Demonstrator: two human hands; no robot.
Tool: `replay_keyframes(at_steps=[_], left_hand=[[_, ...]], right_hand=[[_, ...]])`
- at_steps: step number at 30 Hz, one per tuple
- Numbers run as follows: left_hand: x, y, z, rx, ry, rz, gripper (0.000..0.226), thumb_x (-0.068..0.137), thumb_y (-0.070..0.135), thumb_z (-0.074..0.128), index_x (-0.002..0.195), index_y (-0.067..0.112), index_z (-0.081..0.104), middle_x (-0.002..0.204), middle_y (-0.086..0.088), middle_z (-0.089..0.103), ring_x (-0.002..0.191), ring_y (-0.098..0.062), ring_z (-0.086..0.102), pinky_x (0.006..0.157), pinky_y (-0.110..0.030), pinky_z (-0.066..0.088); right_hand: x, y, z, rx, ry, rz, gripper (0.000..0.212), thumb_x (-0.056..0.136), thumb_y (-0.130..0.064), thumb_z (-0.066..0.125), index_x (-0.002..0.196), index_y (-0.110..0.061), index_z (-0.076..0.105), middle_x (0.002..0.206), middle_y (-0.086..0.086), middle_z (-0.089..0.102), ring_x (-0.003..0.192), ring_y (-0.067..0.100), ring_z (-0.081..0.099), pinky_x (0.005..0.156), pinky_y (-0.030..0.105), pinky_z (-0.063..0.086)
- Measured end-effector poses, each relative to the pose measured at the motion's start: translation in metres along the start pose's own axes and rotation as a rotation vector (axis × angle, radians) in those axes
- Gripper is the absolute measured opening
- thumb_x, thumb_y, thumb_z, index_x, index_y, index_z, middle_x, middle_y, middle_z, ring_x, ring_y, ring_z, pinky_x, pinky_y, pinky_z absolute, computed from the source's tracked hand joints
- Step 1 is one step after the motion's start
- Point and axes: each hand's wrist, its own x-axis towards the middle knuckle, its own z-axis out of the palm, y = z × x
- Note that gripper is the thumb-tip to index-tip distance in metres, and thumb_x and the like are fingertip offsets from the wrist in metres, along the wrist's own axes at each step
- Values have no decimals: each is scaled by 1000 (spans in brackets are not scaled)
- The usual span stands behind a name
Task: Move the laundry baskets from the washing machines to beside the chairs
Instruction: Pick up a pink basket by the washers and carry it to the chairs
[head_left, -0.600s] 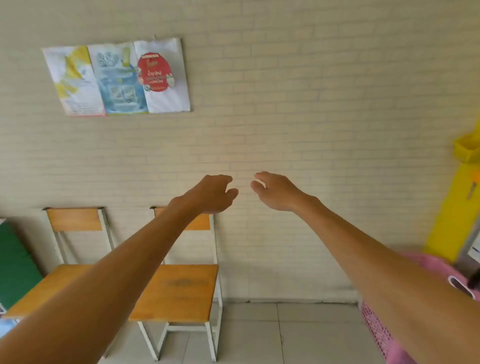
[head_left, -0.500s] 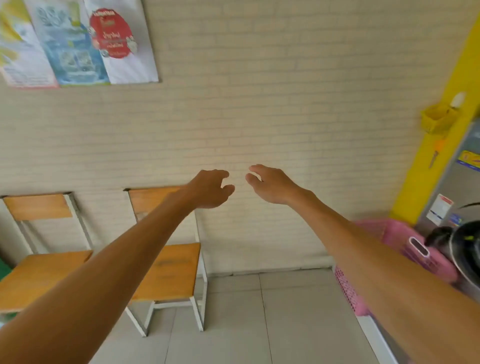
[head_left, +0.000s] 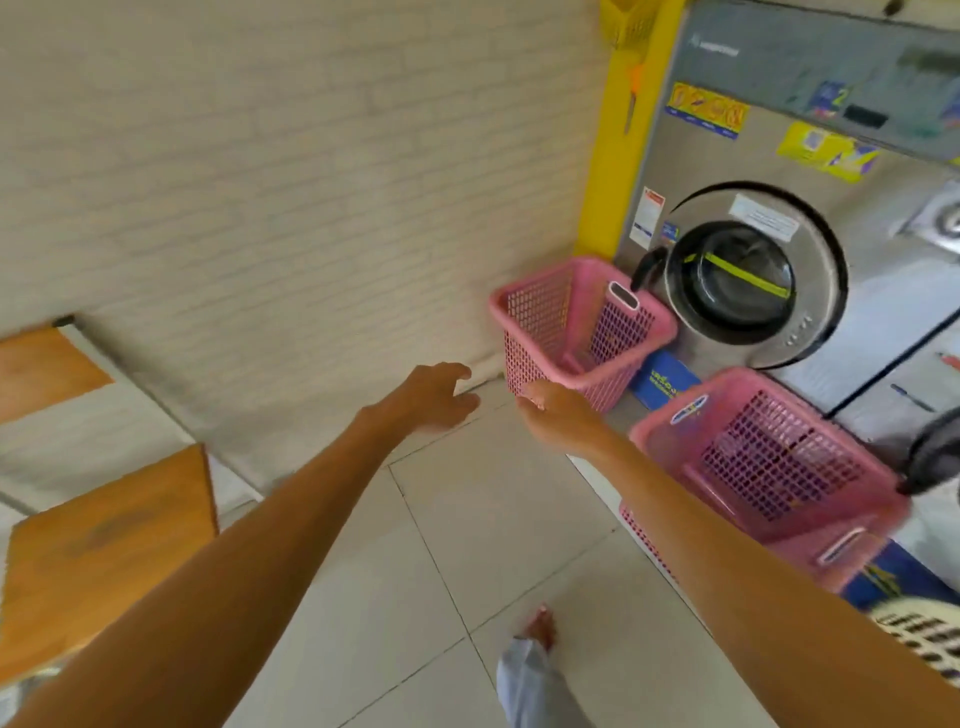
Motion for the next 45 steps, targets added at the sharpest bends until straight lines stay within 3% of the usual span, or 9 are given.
replay_keyframes(at_steps=[3,7,11,16,19,24,28,33,45], left_hand=[[52,23,15,9,-95,35,53,100,40,45,148,18,38,157,-2,35,143,-24,33,115,-37,26],[121,42,35,66,-209,46,51,100,40,43,147,18,41,156,-2,36,142,-23,35,116,-36,27],[176,53,47,108,-303,38,52,100,42,42,146,19,41,157,-1,34,142,-23,34,117,-36,26],[231,57,48,116,-349,36,50,99,41,43,145,21,44,155,0,36,142,-23,35,116,-37,28],[264,57,45,130,-370,39,50,99,41,43,145,20,44,155,1,36,142,-22,35,116,-36,28],[325,56,46,148,-417,74,49,99,38,45,145,20,44,155,-1,38,140,-22,38,113,-34,30],[382,59,36,129,-441,153,45,101,27,44,146,18,43,151,-7,44,135,-25,45,104,-32,39],[487,50,33,148,-507,209,40,98,26,48,135,12,56,136,-9,58,115,-23,60,82,-23,48],[675,42,28,191,-538,228,33,94,14,53,126,8,59,125,-9,64,104,-23,64,74,-23,50]], right_hand=[[34,51,-5,13,6,118,17,103,-38,40,98,-23,49,108,7,60,113,20,52,87,35,36],[74,96,-14,79,0,199,41,104,-34,39,126,-3,57,129,17,60,125,33,55,100,41,43],[107,129,-24,123,6,323,27,101,-35,40,94,-19,60,111,13,59,108,27,58,87,34,41],[138,151,-43,195,53,403,34,101,-26,40,67,-27,35,80,2,48,92,19,44,77,28,29],[161,157,-54,205,56,454,38,100,-24,41,64,-25,31,86,6,49,87,20,45,75,28,30],[202,174,-66,251,88,541,30,98,-24,43,96,-1,63,110,23,67,106,35,61,87,39,47],[253,202,-68,299,111,639,42,92,-29,47,118,0,64,121,23,67,111,37,65,89,42,52],[309,211,-84,358,216,766,37,91,-18,53,119,4,63,116,21,67,96,33,66,73,34,48],[399,250,-96,431,255,1101,37,98,-22,55,126,2,54,123,24,59,114,42,58,91,42,47]])
